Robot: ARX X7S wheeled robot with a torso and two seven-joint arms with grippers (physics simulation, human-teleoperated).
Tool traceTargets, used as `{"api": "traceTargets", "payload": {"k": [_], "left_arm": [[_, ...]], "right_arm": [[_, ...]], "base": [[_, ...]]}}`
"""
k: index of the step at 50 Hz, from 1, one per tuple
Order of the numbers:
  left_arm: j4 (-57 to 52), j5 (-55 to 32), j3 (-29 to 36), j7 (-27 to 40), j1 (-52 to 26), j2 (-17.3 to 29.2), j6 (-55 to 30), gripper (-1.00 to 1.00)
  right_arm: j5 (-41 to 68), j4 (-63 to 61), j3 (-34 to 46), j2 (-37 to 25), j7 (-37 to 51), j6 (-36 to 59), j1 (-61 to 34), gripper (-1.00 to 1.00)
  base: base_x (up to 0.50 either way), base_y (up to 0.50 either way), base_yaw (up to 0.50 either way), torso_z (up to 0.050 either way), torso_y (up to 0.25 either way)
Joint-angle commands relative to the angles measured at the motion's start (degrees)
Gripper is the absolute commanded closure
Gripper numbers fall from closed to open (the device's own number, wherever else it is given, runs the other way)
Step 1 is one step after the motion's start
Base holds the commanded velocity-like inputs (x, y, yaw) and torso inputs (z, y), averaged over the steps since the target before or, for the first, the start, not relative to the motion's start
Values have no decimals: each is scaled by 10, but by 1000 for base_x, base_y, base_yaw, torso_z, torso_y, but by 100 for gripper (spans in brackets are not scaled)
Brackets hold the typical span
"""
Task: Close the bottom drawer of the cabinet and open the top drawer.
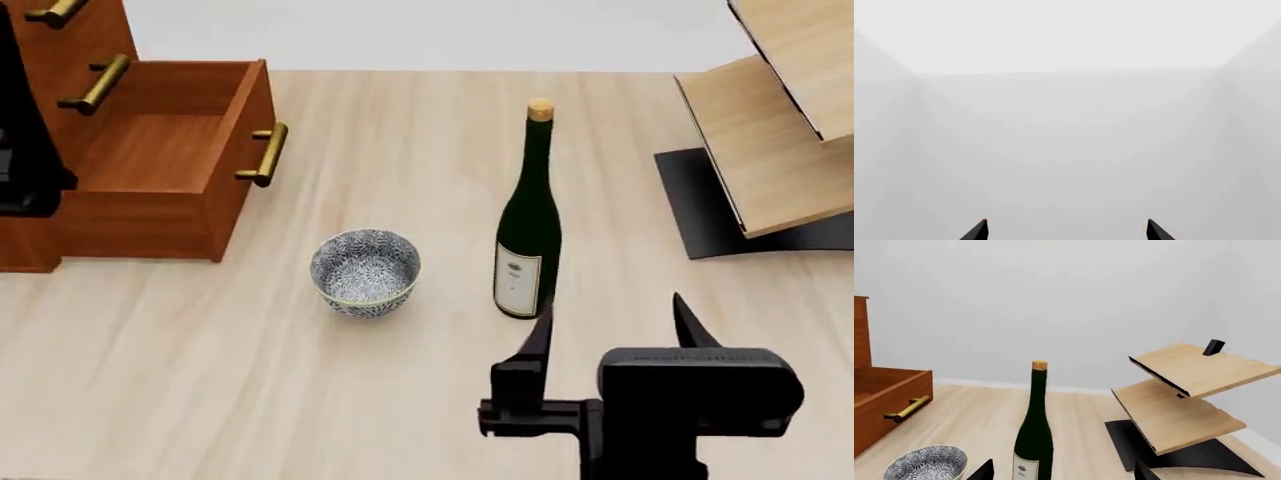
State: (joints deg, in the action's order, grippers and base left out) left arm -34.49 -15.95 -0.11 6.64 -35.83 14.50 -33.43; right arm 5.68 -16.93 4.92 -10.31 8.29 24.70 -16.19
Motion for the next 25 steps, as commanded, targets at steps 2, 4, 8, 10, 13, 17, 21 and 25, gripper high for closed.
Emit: {"api": "traceTargets", "payload": {"k": [2,4,8,10,13,17,21,25], "left_arm": [[-15,-2,1,7,-74,22,-44,-100],[-17,-3,1,8,-78,23,-46,-100],[-18,-2,2,10,-77,23,-43,-100],[-17,-3,2,10,-76,22,-43,-100],[-18,-4,4,10,-73,23,-41,-100],[-19,-5,4,9,-69,25,-39,-100],[-19,-7,3,10,-68,25,-38,-100],[-17,-6,5,12,-68,26,-37,-100]], "right_arm": [[12,-13,-4,-3,3,18,-21,-100],[14,-15,-5,-3,4,21,-21,-100],[14,-9,-3,-3,6,20,-19,-100],[15,-10,-1,-4,5,21,-17,-100],[15,-9,2,-5,5,19,-16,-100],[14,-7,5,-7,6,16,-13,-100],[16,-3,6,-7,6,13,-11,-100],[18,-2,7,-8,7,13,-13,-100]], "base": [[0,0,0,0,0],[0,0,0,0,0],[0,43,0,0,0],[0,414,0,0,0],[0,500,0,0,0],[0,500,0,0,0],[0,500,0,0,0],[0,500,0,0,0]]}}
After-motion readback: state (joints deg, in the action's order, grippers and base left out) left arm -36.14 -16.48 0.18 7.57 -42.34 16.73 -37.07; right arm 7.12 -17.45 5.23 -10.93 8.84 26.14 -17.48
